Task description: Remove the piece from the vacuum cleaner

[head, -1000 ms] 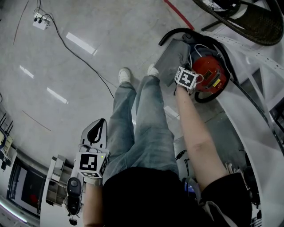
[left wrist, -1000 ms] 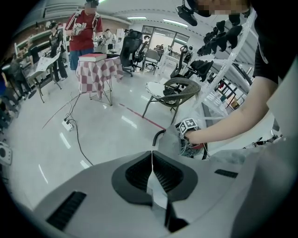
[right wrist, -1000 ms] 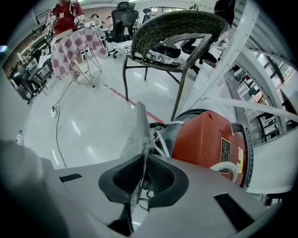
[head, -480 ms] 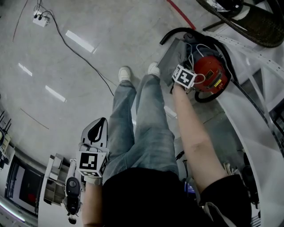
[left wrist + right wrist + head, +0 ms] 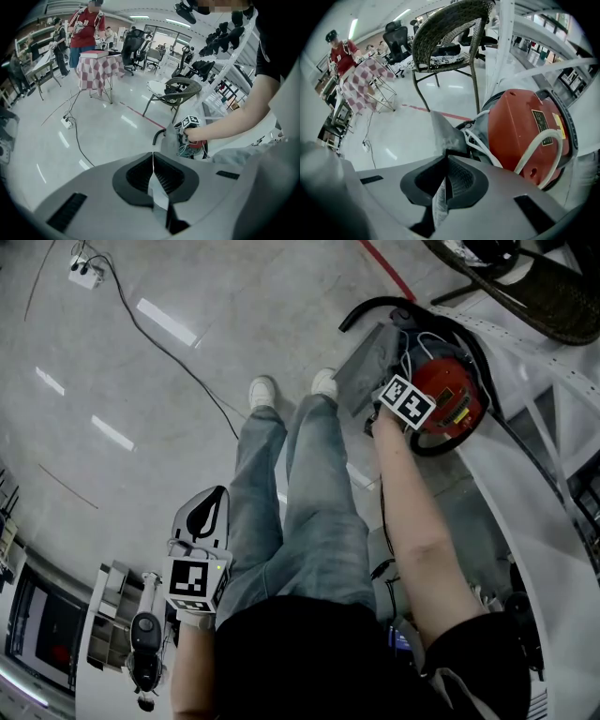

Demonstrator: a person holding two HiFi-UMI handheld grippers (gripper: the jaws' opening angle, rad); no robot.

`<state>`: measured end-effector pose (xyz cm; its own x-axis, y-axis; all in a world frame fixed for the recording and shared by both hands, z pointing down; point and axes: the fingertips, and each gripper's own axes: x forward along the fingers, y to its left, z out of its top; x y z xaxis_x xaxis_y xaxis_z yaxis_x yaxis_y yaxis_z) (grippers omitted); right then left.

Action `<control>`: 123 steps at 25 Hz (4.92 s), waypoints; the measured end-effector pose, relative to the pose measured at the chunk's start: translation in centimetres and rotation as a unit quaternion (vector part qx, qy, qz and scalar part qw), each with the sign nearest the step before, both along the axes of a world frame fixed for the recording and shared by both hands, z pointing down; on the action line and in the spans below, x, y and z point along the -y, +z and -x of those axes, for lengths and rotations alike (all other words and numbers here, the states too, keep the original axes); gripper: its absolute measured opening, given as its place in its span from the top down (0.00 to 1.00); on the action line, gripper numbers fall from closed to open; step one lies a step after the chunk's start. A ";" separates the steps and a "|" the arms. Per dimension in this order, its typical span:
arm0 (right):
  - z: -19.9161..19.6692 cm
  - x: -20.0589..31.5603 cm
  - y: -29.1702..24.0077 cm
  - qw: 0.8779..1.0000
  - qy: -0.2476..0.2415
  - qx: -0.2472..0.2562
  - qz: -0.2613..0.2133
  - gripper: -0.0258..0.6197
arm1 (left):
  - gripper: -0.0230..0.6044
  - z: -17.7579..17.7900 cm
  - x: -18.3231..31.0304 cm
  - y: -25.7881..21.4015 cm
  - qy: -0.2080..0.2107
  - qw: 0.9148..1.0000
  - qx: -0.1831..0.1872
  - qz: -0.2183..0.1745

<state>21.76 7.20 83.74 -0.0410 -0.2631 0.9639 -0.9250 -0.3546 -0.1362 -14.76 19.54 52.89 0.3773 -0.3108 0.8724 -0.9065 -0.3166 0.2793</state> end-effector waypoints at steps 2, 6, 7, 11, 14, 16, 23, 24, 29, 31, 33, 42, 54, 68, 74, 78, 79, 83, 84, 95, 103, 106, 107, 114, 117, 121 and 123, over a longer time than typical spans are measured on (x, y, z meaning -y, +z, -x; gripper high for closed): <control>0.0 -0.1 -0.1 1.000 0.008 0.007 -0.005 0.90 | 0.93 0.1 -0.1 0.1 -0.001 1.000 -0.001 0.000; 0.3 -0.6 -0.3 1.000 0.002 0.009 -0.010 0.90 | 0.93 0.1 -0.4 0.3 -0.002 1.000 -0.001 0.002; 0.4 -0.7 -0.4 1.000 -0.002 0.009 -0.011 0.90 | 0.93 0.1 -0.4 0.3 0.002 1.000 0.001 0.002; 0.6 -1.0 -0.4 1.000 -0.010 0.010 -0.012 0.90 | 0.93 -0.1 -0.4 0.4 0.008 1.000 0.002 0.001; 0.3 -0.6 -0.3 0.999 0.013 0.030 -0.009 0.90 | 0.93 -0.3 -0.6 0.4 0.011 1.000 0.001 0.004; 0.2 0.2 -0.2 0.999 0.030 0.038 -0.013 0.90 | 0.93 -0.4 -0.6 0.5 0.017 1.000 0.002 0.004; 0.5 0.6 -0.3 0.999 0.013 0.035 -0.026 0.90 | 0.93 -0.6 -0.4 1.4 0.019 1.000 0.012 0.012; 0.6 0.4 -0.3 0.999 0.006 0.035 -0.022 0.90 | 0.93 -0.7 -0.3 1.6 0.020 1.000 0.015 0.014; 0.9 1.0 -0.2 0.999 -0.006 0.046 -0.009 0.90 | 0.93 -0.8 0.0 2.4 0.035 0.999 0.027 0.020; 1.0 1.5 -0.2 0.998 0.002 0.052 -0.017 0.90 | 0.93 -0.9 0.1 2.6 0.038 0.999 0.028 0.021; 1.0 1.5 -0.4 0.998 0.002 0.053 -0.027 0.90 | 0.93 -0.9 0.2 2.8 0.042 0.998 0.031 0.021; 1.4 -0.1 -0.3 0.997 0.007 0.066 -0.032 0.90 | 0.93 -1.3 0.0 3.4 0.046 0.998 0.034 0.027; 2.8 0.3 -0.2 0.995 0.014 0.091 -0.036 0.90 | 0.93 -1.6 -0.7 3.8 0.046 0.998 0.028 0.033; 3.1 1.1 0.1 0.996 -0.081 -0.030 0.003 0.86 | 0.93 -1.2 -1.5 4.1 0.041 0.998 0.029 0.040; 2.7 0.8 0.4 0.994 -0.077 -0.067 0.032 0.77 | 0.93 -0.9 -1.6 4.0 0.036 0.998 0.029 0.043; 2.6 0.9 0.8 0.991 -0.088 -0.089 0.041 0.77 | 0.93 -1.2 -1.7 4.5 0.037 0.998 0.026 0.048; 2.6 1.0 0.8 0.991 -0.089 -0.093 0.045 0.77 | 0.93 -1.3 -1.7 4.5 0.037 0.998 0.025 0.048; 2.6 1.1 0.5 0.993 -0.071 -0.085 0.040 0.81 | 0.93 -1.2 -1.7 4.4 0.036 0.998 0.024 0.048; 2.5 1.0 0.4 0.994 -0.065 -0.080 0.037 0.84 | 0.93 -1.2 -1.7 4.4 0.036 0.998 0.023 0.048; 2.3 0.8 0.4 1.000 0.009 0.007 -0.013 0.89 | 0.93 -1.6 -2.3 5.1 0.040 0.998 0.017 0.052; 9.4 3.0 0.2 0.991 -0.046 0.111 -0.052 0.90 | 0.93 -1.5 -2.4 5.1 0.044 0.997 0.018 0.053; 13.9 4.6 0.0 0.988 -0.069 0.127 -0.058 0.89 | 0.93 -1.2 -2.2 4.6 0.043 0.998 0.020 0.047; 15.1 4.9 -0.2 0.986 -0.078 0.133 -0.060 0.89 | 0.93 -1.0 -2.2 4.5 0.040 0.998 0.022 0.045; 21.0 5.3 -3.8 0.974 -0.135 0.169 -0.074 0.89 | 0.93 1.1 -2.2 3.4 -0.003 0.999 0.020 0.032; 22.6 4.8 -6.1 0.968 -0.157 0.182 -0.077 0.89 | 0.93 1.4 -1.9 2.5 -0.014 1.000 0.017 0.018; 24.1 4.2 -10.0 0.959 -0.187 0.195 -0.086 0.89 | 0.93 2.0 -1.3 1.1 -0.032 0.999 0.015 -0.007; 24.6 4.2 -12.5 0.953 -0.209 0.197 -0.097 0.89 | 0.93 2.5 -0.7 0.3 -0.044 0.999 0.012 -0.024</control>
